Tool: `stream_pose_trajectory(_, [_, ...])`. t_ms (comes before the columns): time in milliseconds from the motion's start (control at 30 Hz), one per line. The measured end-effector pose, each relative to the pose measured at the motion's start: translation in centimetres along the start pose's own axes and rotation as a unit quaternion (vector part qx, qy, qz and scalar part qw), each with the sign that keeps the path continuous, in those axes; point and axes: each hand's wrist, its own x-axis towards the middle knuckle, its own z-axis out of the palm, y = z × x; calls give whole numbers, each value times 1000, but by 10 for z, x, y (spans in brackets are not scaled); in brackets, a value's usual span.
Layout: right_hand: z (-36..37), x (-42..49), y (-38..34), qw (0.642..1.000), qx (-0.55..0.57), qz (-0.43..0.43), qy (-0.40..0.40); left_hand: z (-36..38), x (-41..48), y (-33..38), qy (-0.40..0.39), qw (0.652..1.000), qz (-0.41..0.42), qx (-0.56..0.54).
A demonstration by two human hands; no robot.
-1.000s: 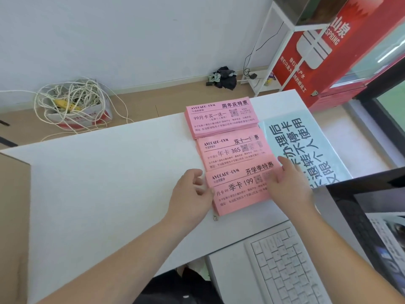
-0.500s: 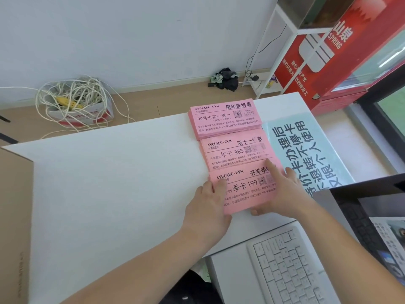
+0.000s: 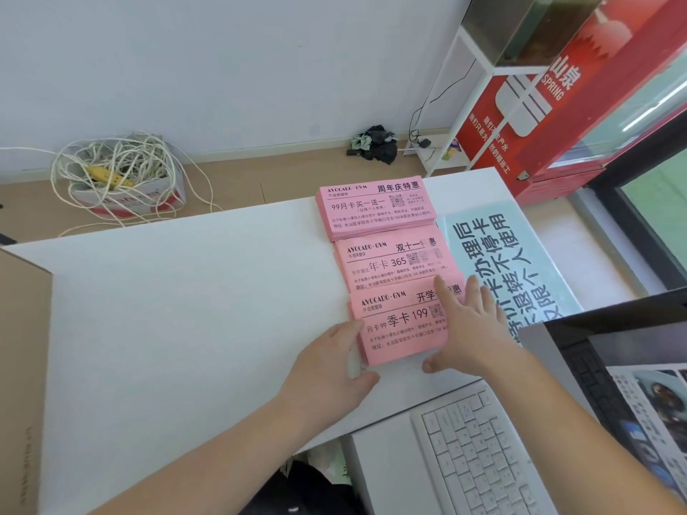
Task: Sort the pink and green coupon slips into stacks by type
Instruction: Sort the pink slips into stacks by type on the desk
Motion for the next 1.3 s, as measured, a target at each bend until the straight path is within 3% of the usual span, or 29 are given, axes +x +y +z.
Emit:
stream_pose_trajectory(233, [-19,-45,-100,989,43,-134,45,-65,-36,-36,19,993,-65,-95])
stream_pose_trajectory(467, [-14,-86,-238,963,94,-245,70,-182,-116,-89,121,980,-61,-147])
stream_pose_trajectory(700, [18,-135,-377,886,276,-370,46,-292,-235,-181,250,942,-104,-199])
stream_pose_trajectory(833, [47,-151,-428,836,268,-455,148,-319,-282,-242,308,926,-125,-178])
stream_pose_trajectory(1000, [73,-159,-460,799,158,-525,246,-302,-308,-278,318,938,-116,-81])
stream_pose_trajectory(1100, [77,-157,-466,826,96,-510,220,-300,-304,-288,318,945,-73,22])
stream_pose_trajectory(1200, [82,-155,-464,838,2,-503,213,-299,-295,-289,210,973,-69,69])
stream_pose_trajectory(1300, [79,-152,-463,851,-5,-491,186,-300,-289,-295,121,983,-72,122])
